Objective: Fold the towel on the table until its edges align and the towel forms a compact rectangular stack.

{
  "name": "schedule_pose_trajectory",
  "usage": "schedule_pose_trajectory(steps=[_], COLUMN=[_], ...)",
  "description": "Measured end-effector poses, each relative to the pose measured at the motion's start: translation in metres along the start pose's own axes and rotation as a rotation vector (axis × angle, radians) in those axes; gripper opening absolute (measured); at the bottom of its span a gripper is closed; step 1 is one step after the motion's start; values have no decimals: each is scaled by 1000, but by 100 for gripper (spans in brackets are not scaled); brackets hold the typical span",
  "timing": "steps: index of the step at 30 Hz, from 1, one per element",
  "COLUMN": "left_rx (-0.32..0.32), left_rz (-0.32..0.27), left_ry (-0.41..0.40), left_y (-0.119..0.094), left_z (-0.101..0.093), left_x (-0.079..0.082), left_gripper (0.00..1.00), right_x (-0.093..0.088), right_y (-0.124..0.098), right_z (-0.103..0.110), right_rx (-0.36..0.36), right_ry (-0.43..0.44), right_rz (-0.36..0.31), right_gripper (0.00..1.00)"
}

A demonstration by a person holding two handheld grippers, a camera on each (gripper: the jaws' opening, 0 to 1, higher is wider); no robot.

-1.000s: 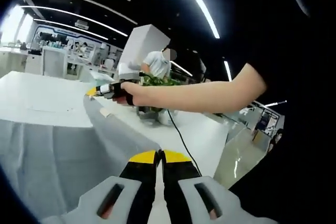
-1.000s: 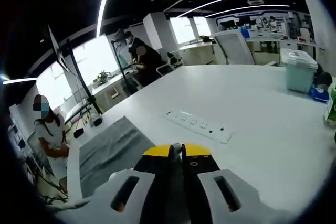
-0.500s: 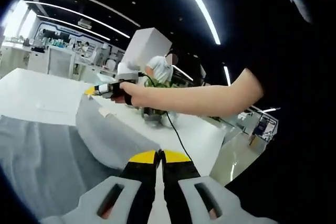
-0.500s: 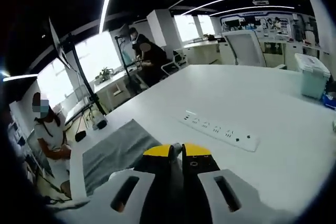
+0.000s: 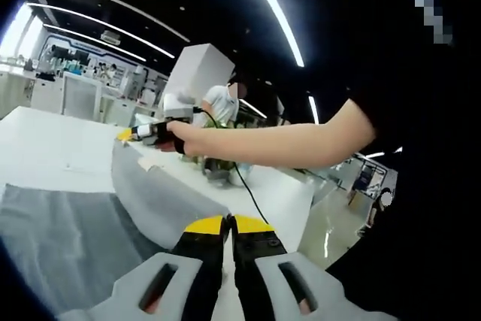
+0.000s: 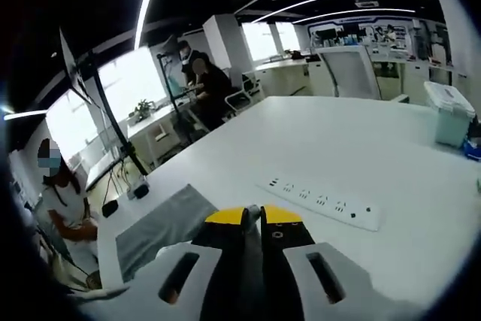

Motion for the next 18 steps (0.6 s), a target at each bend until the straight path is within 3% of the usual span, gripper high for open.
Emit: schedule_pose_trajectory(steps=[10, 18], left_rx=[-35, -6], left_rz=[-2, 14], left_ry=[-7, 0], left_y=[-26, -46], left_z=[19, 29], left_x=[-1, -8], left_gripper=[3, 3], right_x=[2, 4], right_y=[14, 31], right_z=[27, 41], right_rx=[-40, -40], right_ry=[-11, -1], right_rz=[17, 16], right_gripper=[4, 4])
Point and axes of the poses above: the point that each gripper's makers call its tool centre point, and the gripper's own axes: y roughly forward along the fingers, z roughly to its left, x roughly out of its top, the point moved 9 cm from there along -y, roughly backward along the fingers
